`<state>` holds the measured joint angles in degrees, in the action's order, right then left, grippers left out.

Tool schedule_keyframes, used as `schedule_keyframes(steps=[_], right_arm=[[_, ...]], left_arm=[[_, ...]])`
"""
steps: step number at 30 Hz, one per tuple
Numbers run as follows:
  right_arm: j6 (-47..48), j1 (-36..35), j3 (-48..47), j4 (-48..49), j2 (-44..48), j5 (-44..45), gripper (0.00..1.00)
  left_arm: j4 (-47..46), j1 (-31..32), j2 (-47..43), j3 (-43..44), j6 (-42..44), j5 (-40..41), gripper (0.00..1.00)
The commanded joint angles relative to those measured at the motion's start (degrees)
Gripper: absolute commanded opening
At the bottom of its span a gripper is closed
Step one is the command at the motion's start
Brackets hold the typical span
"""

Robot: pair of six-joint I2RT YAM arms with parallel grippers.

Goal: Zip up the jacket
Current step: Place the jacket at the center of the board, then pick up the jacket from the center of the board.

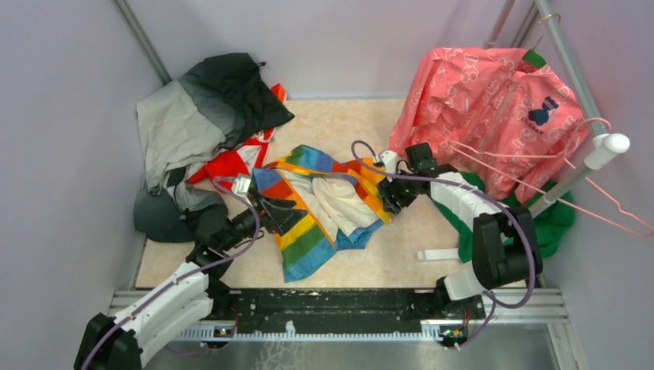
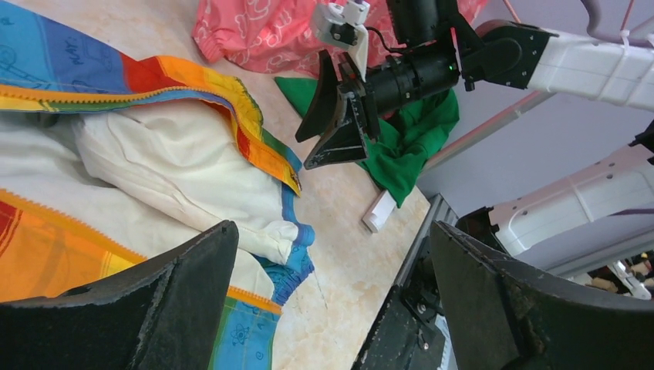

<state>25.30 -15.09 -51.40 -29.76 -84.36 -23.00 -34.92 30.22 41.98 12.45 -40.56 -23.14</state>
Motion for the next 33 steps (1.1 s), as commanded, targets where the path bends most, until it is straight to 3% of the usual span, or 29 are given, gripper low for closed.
schedule_keyframes(steps=[1,11,27,33], right_arm=[[0.6,0.6,0.2,2.1,3.5,-0.8,0.56],[2.8,0.6,0.8,1.6,5.7,-5.6,0.56],[12.2,0.6,6.0,2.3,14.5,-22.5,0.56],[20.5,0.5,9.1,1.7,16.1,-27.8,0.58]], left_arm=[[-1.0,-0.2,-5.1,-3.1,-3.1,5.1,0.99],[-6.3,-0.2,-9.1,-8.3,-8.8,3.7,0.99],[0.1,-0.2,-8.0,-8.4,-13.9,1.8,0.95],[0.5,-0.2,-8.1,-9.2,-14.9,1.8,0.95]])
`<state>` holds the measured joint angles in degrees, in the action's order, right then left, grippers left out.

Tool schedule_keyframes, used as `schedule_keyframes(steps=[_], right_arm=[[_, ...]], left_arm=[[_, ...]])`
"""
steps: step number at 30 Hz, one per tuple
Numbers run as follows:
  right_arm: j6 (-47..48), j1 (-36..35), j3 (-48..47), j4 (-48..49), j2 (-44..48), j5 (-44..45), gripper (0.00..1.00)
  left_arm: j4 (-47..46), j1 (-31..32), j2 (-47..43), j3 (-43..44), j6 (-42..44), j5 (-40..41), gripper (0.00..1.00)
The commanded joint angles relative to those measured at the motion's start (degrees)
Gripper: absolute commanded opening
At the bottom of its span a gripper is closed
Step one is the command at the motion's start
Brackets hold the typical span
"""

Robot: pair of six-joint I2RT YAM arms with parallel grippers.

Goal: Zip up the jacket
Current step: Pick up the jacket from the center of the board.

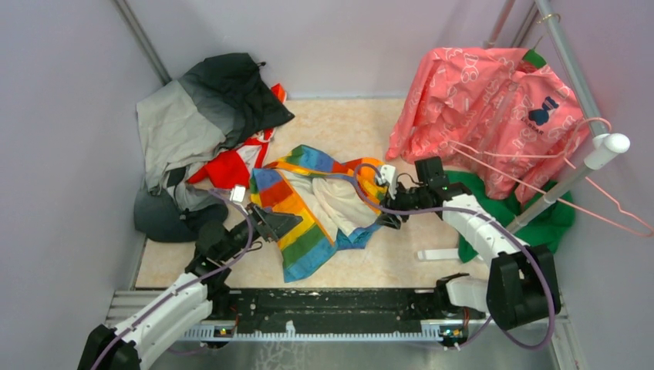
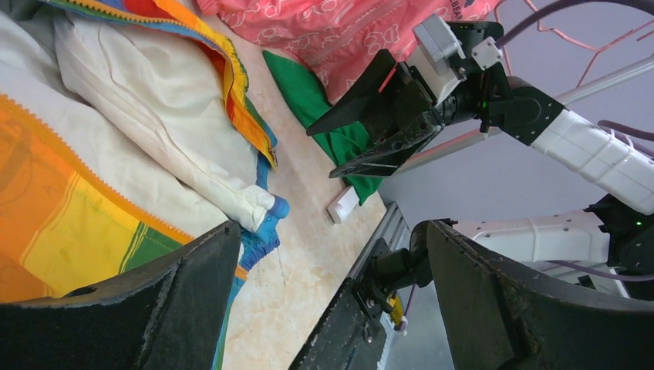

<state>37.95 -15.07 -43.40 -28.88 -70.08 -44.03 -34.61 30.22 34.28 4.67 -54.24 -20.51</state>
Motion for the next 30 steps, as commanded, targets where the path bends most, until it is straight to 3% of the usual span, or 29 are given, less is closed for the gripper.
schedule_keyframes(steps=[1,12,17,24,30], right_arm=[[10.0,0.4,1.3,-0.5,1.7,-7.5,0.59],[12.3,-0.2,1.3,-2.4,1.3,-12.0,0.61],[8.5,-6.7,-0.1,-1.1,1.4,-13.8,0.60],[-5.9,-18.7,-3.4,10.3,-5.2,-15.6,0.56],[-28.1,-26.2,-6.9,22.0,-15.0,-0.6,0.52]], left_arm=[[0.2,-0.2,-0.5,-1.6,-1.3,-0.9,0.95],[7.9,-0.2,-1.9,-0.8,0.3,-1.9,0.94],[12.1,-0.2,-2.2,-0.2,0.9,-2.8,0.93],[16.0,-0.2,-2.2,1.2,4.2,-2.6,0.91],[17.5,-0.2,-4.5,1.0,5.0,0.3,0.88]])
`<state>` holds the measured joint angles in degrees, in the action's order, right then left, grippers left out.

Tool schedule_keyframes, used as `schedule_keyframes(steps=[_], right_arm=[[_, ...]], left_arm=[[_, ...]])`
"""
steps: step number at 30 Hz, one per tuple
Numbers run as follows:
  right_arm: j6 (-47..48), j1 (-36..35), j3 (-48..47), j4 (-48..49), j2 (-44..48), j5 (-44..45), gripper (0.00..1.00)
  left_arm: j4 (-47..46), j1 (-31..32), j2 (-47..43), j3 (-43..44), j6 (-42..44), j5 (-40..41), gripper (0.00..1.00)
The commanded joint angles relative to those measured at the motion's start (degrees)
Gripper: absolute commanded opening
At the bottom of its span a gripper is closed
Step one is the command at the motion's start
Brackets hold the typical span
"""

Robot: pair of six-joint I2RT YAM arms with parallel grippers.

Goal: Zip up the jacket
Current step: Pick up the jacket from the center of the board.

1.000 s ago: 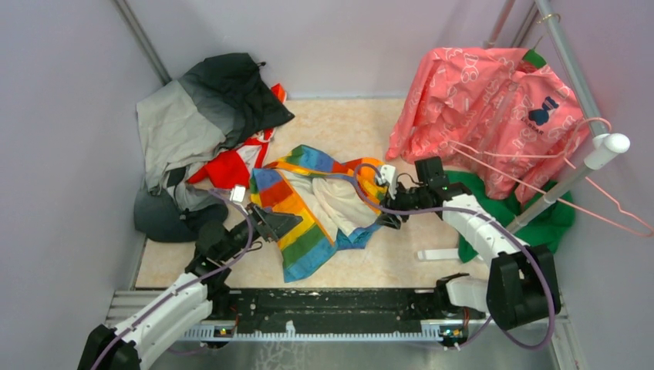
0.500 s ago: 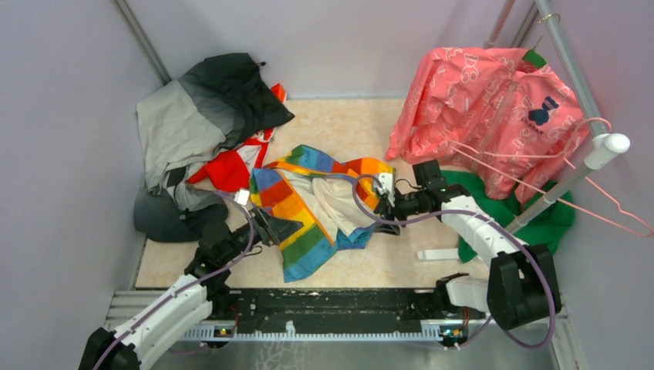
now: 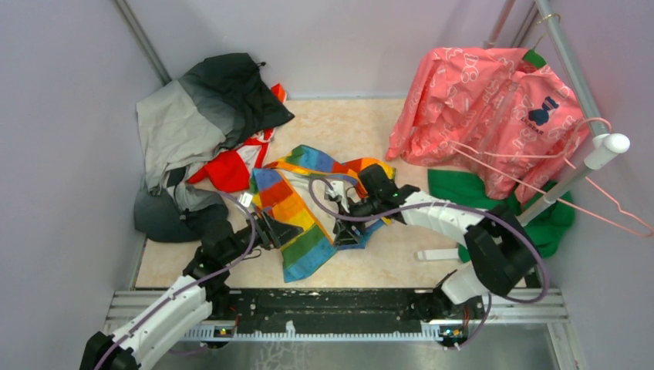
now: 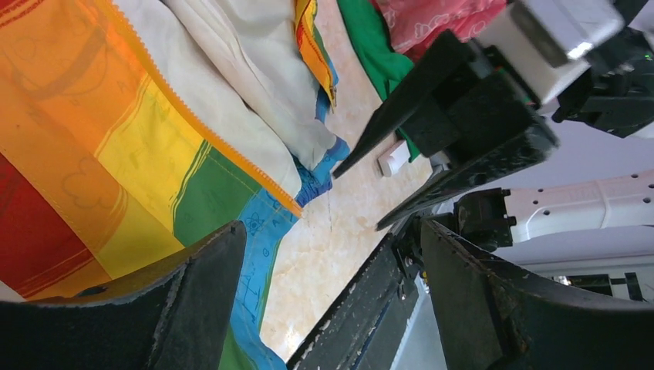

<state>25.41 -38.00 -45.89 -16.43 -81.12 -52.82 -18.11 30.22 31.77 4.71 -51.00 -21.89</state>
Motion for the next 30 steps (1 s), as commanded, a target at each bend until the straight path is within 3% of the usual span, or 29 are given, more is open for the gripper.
schedule_keyframes(steps=[1,7,22,30], right_arm=[[-18.6,-3.7,-5.5,9.8,-5.4,10.4,0.52],[-29.4,-5.7,-8.8,10.2,-10.5,19.7,0.46],[-35.0,-7.8,-8.9,10.4,-16.1,27.0,0.45],[-36.9,-7.8,-8.4,12.9,-15.5,14.7,0.37]], left_arm=[[0.9,-0.2,-2.3,0.7,1.6,1.9,0.88],[0.9,-0.2,-3.3,0.0,0.8,2.5,0.87],[1.5,-0.2,-5.6,-0.6,0.2,2.9,0.87],[1.6,-0.2,-5.8,-0.4,0.4,2.7,0.87]])
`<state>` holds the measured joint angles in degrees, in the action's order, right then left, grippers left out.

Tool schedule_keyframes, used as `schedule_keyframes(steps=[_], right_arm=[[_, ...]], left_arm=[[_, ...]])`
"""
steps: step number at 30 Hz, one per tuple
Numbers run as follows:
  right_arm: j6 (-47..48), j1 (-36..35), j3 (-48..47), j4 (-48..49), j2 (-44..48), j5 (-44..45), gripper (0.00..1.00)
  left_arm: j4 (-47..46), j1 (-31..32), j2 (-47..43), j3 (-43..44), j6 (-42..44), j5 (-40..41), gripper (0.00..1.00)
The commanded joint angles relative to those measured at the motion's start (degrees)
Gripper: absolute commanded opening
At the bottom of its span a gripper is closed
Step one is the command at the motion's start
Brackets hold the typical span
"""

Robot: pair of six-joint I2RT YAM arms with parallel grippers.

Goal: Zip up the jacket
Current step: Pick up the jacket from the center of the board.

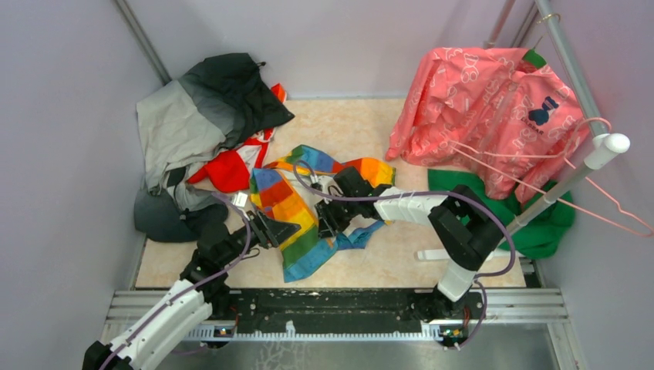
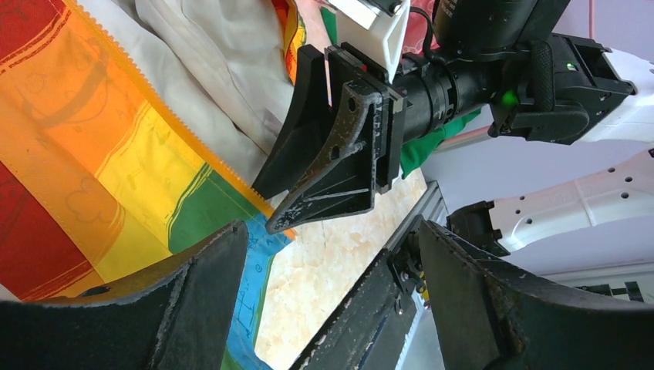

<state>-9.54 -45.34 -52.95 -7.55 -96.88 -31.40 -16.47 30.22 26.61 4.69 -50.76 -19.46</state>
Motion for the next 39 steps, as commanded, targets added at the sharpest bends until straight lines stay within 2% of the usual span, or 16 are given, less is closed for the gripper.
schedule_keyframes(steps=[1,11,12,14,15,21,27,30,34,39], right_arm=[[-2.3,-0.5,-1.3,4.3,0.1,-7.2,0.36],[-2.2,-0.5,-2.3,1.9,-4.6,-1.6,0.30],[-1.9,-0.5,-2.3,1.8,-4.5,-1.4,0.26],[-1.4,-0.5,-2.5,1.5,-3.8,-2.0,0.06],[-1.2,-0.4,-2.5,1.8,-3.3,-3.0,0.00],[-0.1,0.8,-2.9,2.3,1.9,-14.0,0.00],[0.8,7.5,-2.9,3.3,3.6,-29.3,0.00],[0.4,9.2,-2.3,4.7,3.6,-34.0,0.00],[-0.4,9.5,-2.2,5.6,3.7,-35.5,0.00],[-3.1,9.5,-1.4,8.4,2.9,-36.3,0.00]], left_arm=[[-0.1,-0.2,-0.5,-0.4,0.1,0.2,0.87],[-0.5,-0.2,-0.3,-0.7,-0.3,0.1,0.87],[-0.7,-0.2,-0.3,-0.8,-0.5,0.0,0.87],[-1.4,-0.2,-0.3,-1.1,-0.8,-0.2,0.87],[-2.0,-0.2,-0.2,-1.4,-1.0,-0.5,0.87],[-12.2,-0.2,2.1,-4.4,-3.1,-6.1,0.87],[-18.8,-0.2,6.1,-3.5,-4.5,-11.7,0.87],[-19.0,0.1,8.4,-2.9,-4.1,-12.5,0.87],[-17.6,1.3,11.5,-2.0,-4.2,-12.3,0.87],[-8.9,4.7,11.1,-0.3,-4.4,-9.8,0.88]])
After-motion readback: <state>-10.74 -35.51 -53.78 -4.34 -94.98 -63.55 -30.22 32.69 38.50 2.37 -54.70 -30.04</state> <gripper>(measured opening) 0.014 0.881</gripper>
